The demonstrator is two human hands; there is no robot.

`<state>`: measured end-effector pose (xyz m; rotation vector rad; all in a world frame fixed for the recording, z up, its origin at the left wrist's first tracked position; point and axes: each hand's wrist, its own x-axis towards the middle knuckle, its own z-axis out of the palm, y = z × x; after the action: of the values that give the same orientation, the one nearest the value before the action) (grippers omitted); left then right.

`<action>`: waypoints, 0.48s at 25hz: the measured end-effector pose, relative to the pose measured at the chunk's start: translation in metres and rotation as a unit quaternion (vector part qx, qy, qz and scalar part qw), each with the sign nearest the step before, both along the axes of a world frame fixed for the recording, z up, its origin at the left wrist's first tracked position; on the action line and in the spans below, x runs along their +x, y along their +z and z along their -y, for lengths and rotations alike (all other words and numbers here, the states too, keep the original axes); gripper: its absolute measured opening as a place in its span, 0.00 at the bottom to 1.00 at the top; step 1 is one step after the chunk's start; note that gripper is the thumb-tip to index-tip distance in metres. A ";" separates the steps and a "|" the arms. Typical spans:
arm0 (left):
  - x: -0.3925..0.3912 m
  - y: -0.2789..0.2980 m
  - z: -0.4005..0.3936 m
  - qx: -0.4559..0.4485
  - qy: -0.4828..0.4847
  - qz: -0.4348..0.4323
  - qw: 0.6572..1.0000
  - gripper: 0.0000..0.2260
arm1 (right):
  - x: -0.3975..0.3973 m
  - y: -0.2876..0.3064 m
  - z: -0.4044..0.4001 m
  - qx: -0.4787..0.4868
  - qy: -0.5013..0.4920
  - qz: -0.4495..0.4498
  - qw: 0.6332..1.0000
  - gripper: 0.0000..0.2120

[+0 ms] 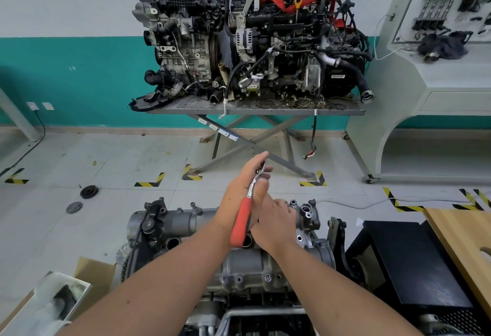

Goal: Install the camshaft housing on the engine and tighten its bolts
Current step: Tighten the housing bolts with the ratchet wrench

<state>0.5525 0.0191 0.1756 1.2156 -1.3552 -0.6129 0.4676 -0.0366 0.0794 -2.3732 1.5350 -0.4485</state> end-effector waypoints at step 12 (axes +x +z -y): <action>-0.003 0.020 0.008 0.161 0.020 -0.301 0.940 0.20 | -0.002 0.000 0.000 0.003 -0.012 0.008 1.000 0.23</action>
<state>0.5491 0.0111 0.1953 1.1709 -0.7276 -1.1062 0.4661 -0.0366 0.0790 -2.3437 1.5587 -0.4667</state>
